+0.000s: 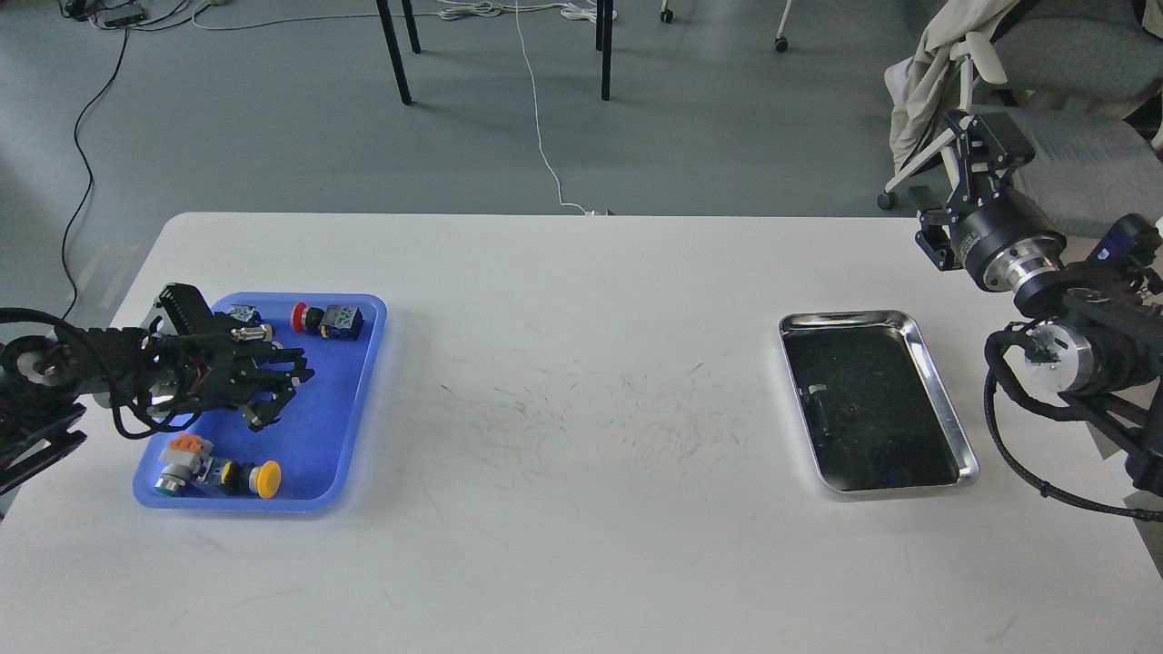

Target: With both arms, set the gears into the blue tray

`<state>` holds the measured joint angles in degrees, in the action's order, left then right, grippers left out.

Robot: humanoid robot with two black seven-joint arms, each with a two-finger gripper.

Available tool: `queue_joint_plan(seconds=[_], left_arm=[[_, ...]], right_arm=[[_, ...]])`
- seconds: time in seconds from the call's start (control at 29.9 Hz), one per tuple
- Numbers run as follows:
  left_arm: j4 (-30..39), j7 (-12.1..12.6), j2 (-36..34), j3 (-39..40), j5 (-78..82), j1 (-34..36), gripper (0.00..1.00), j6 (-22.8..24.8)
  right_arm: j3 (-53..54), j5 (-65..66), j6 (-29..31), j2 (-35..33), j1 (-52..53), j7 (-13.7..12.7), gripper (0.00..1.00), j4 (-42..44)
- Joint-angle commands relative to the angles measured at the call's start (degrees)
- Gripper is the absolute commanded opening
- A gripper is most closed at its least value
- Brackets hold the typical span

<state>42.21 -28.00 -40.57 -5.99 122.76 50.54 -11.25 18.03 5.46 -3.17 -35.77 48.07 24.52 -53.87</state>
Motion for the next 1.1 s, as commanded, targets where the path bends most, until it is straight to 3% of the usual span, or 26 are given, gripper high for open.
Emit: queue_joint_plan(seconds=[0.0, 0.17, 0.27, 1.07], left_arm=[[0.06, 0.00, -0.04, -0.07, -0.42, 0.09, 0.20, 0.09], [0.06, 0.00, -0.13, -0.07, -0.50, -0.09, 0.22, 0.09], [0.06, 0.00, -0.13, 0.02, -0.50, -0.09, 0.34, 0.09], [0.24, 0.00, -1.44, -0.07, -4.55, 0.44, 0.44, 0.00]], right_arm=[[0.07, 0.25, 0.00, 0.00, 0.00, 0.00, 0.98, 0.00], [0.07, 0.25, 0.00, 0.17, 0.00, 0.00, 0.98, 0.00], [0.16, 0.25, 0.00, 0.26, 0.00, 0.00, 0.98, 0.00], [0.07, 0.34, 0.00, 0.35, -0.35, 0.00, 0.98, 0.00]])
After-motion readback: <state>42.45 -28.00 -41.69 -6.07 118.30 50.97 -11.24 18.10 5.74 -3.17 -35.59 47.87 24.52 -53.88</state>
